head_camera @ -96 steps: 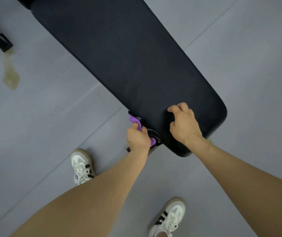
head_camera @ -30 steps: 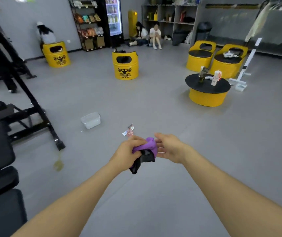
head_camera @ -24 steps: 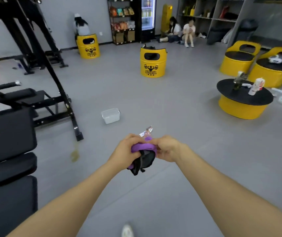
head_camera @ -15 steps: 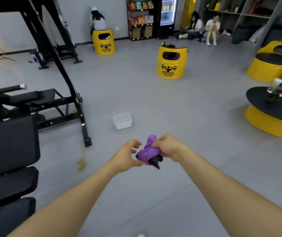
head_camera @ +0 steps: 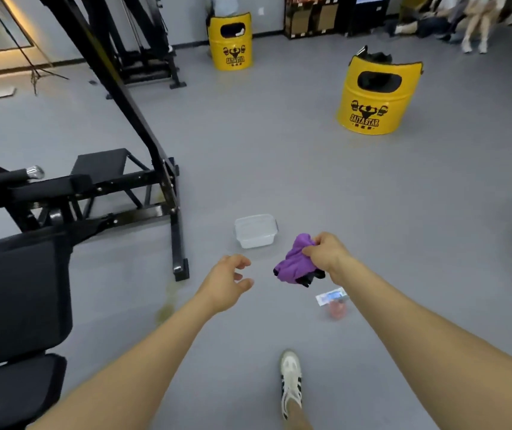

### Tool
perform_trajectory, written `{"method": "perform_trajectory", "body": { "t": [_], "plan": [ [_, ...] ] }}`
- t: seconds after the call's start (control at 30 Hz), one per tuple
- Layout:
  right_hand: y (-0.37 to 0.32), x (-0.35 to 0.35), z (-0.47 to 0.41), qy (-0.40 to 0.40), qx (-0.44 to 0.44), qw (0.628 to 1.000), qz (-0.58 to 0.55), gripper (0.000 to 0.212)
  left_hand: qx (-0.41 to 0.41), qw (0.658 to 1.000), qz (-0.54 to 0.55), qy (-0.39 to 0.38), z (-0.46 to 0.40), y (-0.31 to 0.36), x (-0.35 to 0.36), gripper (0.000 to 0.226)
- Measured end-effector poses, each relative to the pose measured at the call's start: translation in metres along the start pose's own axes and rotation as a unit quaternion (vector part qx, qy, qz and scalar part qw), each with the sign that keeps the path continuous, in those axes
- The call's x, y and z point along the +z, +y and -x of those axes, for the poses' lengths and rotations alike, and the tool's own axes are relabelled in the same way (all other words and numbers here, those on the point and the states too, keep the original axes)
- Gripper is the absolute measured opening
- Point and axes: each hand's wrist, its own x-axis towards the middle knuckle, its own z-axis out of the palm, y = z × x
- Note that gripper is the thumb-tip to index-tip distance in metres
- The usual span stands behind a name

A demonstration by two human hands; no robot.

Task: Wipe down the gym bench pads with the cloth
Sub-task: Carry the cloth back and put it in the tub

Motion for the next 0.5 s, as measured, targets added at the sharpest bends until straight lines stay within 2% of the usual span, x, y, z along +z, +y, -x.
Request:
{"method": "perform_trajectory", "body": {
  "t": [0.13,0.27,0.5],
  "plan": [
    [-0.038,0.008,-0.091,-0.029,0.007,1.0,0.005,0.014,-0.077,0.996,0.02,0.028,-0.089,-0.012,-0.027,0.032],
    [-0.077,0.024,-0.176,-0.034,0.017,0.999,0.002,0.022,-0.103,0.993,0.031,0.048,-0.165,-0.028,-0.052,0.037],
    [-0.12,0.098,-0.324,-0.061,0.035,0.997,0.022,0.022,-0.154,0.986,0.053,0.034,-0.304,-0.096,-0.083,0.039]
  ]
}}
